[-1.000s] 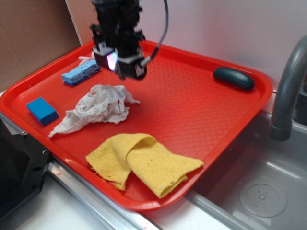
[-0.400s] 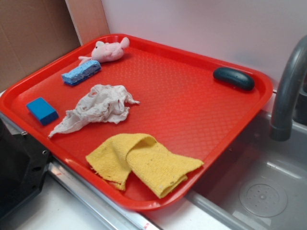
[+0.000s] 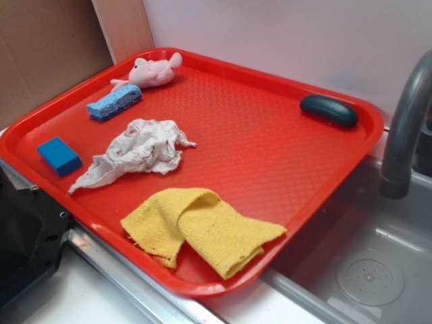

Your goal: Grab the rock.

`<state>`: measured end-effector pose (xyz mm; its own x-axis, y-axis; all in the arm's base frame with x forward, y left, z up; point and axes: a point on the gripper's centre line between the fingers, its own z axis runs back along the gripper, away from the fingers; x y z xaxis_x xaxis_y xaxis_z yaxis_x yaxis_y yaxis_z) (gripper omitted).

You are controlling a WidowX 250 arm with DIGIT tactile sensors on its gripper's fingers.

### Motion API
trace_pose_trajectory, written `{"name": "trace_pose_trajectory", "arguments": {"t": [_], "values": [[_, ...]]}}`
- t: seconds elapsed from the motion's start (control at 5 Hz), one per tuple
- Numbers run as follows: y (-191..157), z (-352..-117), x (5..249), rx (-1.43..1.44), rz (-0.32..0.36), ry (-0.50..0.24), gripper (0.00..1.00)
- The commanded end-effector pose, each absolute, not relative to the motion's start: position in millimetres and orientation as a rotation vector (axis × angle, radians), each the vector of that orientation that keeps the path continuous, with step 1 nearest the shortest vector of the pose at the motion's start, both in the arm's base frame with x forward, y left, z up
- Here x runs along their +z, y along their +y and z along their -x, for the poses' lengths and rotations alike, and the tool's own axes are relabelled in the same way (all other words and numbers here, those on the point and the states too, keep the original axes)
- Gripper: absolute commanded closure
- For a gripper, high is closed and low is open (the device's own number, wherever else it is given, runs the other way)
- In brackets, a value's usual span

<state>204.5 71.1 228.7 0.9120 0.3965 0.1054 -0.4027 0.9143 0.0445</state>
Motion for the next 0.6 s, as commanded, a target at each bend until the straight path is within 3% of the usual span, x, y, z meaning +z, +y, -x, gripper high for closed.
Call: {"name": "trace_pose_trajectory", "arguments": {"t": [0.0,0.4], "values": [[38.9,-213.3,210.9,0.283,-0.092,-0.096,1.00],[4.6,-207.4,188.6,0.159,-0.125,-0.053,1.00]]}}
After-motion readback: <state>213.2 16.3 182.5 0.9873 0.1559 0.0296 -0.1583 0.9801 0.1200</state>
